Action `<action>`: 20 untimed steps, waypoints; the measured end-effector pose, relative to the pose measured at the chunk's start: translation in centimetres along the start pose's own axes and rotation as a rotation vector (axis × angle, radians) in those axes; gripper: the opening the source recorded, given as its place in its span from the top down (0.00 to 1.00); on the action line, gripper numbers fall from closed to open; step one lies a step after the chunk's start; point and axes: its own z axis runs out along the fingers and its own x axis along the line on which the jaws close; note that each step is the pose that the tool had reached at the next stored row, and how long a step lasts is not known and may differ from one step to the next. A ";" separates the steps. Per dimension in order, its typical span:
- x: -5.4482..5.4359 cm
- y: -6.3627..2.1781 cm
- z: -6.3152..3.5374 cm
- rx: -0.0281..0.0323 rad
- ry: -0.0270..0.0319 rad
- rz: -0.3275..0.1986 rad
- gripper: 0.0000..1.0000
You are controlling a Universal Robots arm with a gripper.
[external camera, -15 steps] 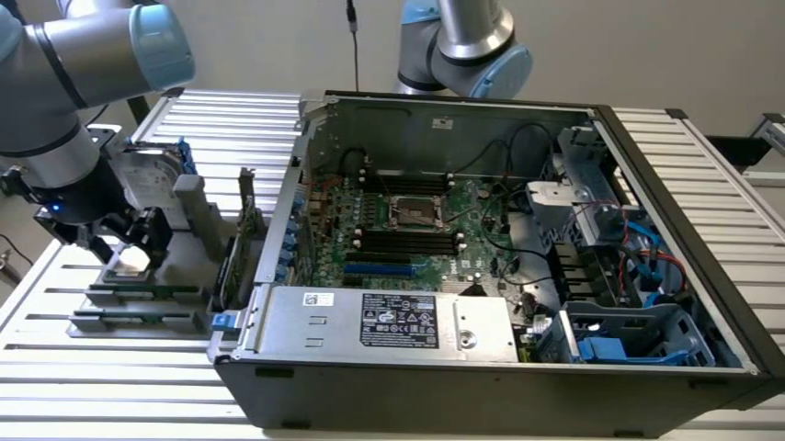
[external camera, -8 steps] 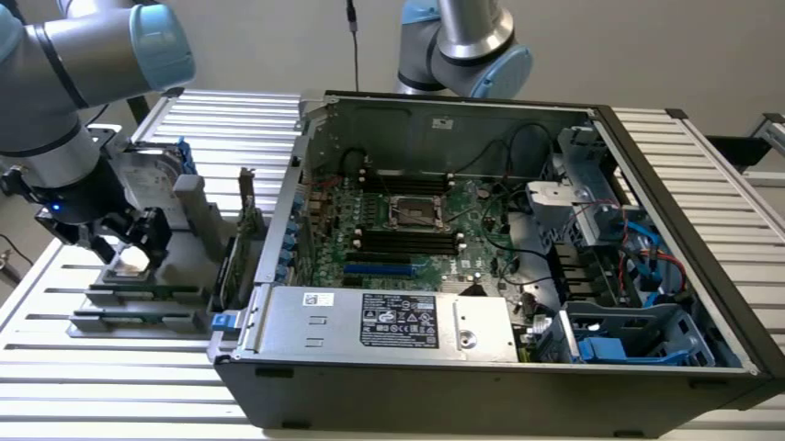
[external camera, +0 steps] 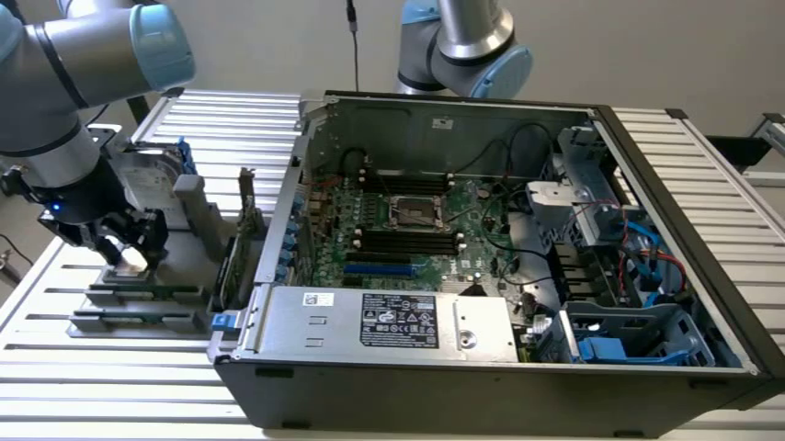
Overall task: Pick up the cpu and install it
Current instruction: 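Pick up the cpu and move it towards the insertion slot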
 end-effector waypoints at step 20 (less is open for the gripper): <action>0.0 0.14 -2.98 0.0002 0.0018 0.000 0.45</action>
